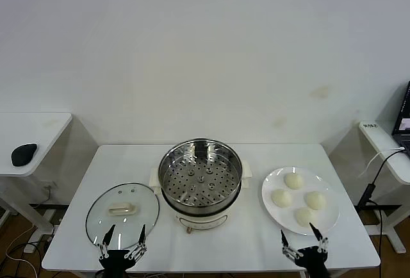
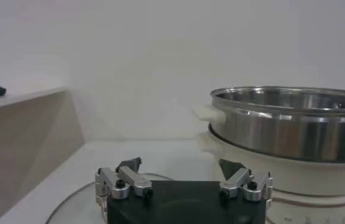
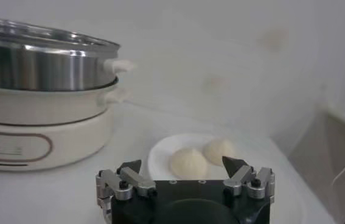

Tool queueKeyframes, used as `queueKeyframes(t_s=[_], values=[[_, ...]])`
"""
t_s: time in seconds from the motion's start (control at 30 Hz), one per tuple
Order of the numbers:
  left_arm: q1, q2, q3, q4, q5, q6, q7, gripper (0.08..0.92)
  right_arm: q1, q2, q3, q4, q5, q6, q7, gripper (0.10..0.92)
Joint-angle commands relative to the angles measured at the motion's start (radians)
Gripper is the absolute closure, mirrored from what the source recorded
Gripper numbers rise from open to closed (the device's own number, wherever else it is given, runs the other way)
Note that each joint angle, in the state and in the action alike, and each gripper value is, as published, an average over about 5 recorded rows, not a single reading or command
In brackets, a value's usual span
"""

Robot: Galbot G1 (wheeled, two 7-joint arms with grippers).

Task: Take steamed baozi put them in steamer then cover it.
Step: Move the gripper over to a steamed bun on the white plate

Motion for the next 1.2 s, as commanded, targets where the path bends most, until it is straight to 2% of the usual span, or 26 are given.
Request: queueKeyframes(t_s=[0.03, 0.37, 0.63, 0.93, 1.2], values=[[-0.009, 0.004, -0.019, 0.005, 0.018, 0.007, 0.003, 0.177, 0.136, -0.147, 0.114, -0.03, -0.255, -0.04, -0.041, 0.203], [-0.025, 0.007, -0.032, 0.009, 0.027, -0.006, 0.004, 0.177, 0.318, -0.512, 0.101, -0.185, -0.427, -0.14, -0.311, 0.203], [-0.031, 0.002, -0.038, 0.015, 0.039, -0.015, 0.004, 0.177, 0.683, -0.768, -0.257, -0.399, -0.397, -0.119, -0.55, 0.203], [-0.041, -0.003, -0.052, 0.027, 0.043, -0.013, 0.002, 0.177, 1.234, -0.83, -0.805, -0.611, -0.223, -0.09, -0.844, 0.203], [-0.057, 0.002, -0.06, 0.043, 0.042, -0.006, 0.005, 0.177, 1.51, -0.791, -1.139, -0.712, -0.145, -0.114, -0.996, 0.203]])
